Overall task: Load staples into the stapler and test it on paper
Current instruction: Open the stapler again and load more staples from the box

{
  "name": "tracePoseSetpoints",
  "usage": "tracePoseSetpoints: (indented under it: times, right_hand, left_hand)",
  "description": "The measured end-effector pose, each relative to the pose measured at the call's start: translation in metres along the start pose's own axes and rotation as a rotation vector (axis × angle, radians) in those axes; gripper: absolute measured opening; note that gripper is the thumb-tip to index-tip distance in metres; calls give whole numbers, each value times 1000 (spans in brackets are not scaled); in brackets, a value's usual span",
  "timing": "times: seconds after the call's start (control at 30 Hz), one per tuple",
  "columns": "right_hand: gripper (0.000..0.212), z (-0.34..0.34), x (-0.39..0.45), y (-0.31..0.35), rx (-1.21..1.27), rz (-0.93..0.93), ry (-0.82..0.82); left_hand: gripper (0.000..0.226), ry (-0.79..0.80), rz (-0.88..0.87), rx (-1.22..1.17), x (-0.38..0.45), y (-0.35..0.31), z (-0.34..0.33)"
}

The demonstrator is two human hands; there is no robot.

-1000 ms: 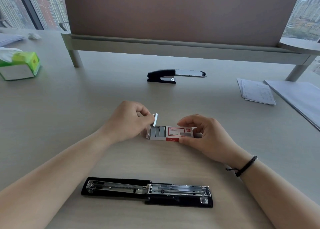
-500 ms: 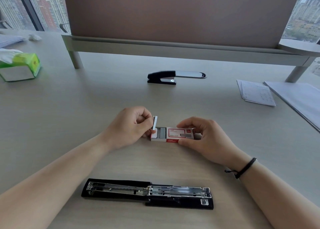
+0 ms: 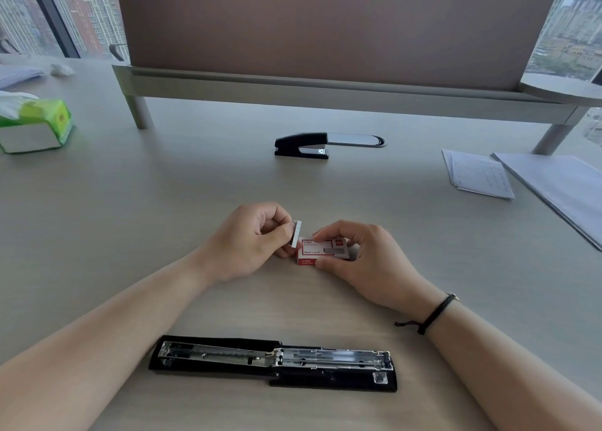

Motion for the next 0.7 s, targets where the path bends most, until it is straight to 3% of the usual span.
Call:
tracePoseSetpoints:
  times: [0.2, 0.33, 0.47, 0.7]
  right_hand:
    - [21, 2, -2, 6, -48, 14, -1]
    - [24, 9, -4, 18, -63, 58, -91]
    - [20, 8, -8, 27, 112, 43, -152]
    - [12, -2, -10, 30, 511, 7, -80]
  left_hand:
    - [18, -2, -8, 37, -1, -2, 0]
    - [20, 41, 4, -2, -2, -7, -2]
    - [15, 64, -47, -68, -4, -14, -3]
    - [13, 61, -131, -171, -8, -24, -3]
Point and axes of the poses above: each hand's wrist, its own x-axis towards the middle knuckle, its own z-axis out of the back of the hand, y = z × x, the point moved 6 cm from there along x, towards the middle knuckle, and after that the axes turned 1 degree about z, right-handed, at the moved point
